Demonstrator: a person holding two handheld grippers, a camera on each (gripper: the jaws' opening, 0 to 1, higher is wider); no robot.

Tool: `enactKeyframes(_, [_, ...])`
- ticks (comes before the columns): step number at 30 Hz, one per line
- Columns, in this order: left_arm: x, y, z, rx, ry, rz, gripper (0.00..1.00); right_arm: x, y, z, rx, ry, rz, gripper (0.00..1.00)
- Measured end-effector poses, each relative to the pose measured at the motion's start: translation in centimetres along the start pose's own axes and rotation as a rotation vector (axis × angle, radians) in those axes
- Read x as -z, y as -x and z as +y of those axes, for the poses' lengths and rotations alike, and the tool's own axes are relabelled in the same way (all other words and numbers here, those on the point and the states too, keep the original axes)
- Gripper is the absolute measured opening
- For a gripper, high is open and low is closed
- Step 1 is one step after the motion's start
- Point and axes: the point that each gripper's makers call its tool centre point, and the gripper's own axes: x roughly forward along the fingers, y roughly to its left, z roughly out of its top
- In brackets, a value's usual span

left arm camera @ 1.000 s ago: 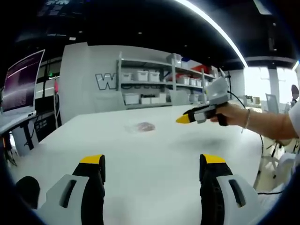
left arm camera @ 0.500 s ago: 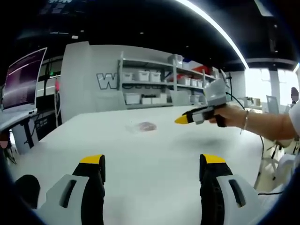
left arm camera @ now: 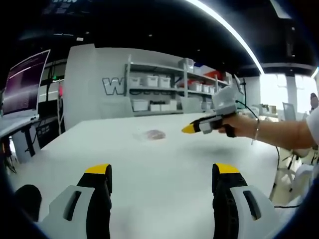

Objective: Open the resealable bag by pulling the two sides of the seal apart until the entire bag opening is separated and visibly accessible.

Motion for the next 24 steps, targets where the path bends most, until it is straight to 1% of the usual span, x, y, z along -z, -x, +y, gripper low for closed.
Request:
enactKeyframes(1, [0.0, 0.0, 0.0, 0.0, 0.0, 0.001, 0.81, -0.1, -0.5, -0.3, 0.001, 0.004, 0.004, 0.46])
enactKeyframes(3, [0.1, 0.0, -0.1, 0.002, -0.002, 0.005, 0.81, 0.0, -0.9, -0.4, 0.003, 0.007, 0.006, 0.46])
enactKeyframes(15, [0.0, 0.2, -0.1, 0.002, -0.004, 0.004, 0.81, -0.1, -1.3, -0.3, 0.003, 0.013, 0.012, 0.46])
enactKeyframes(24, [-0.1, 0.3, -0.1, 0.003, -0.006, -0.001, 0.81, -1.2, -2.1, 0.9, -0.017, 0.051, -0.003, 0.45])
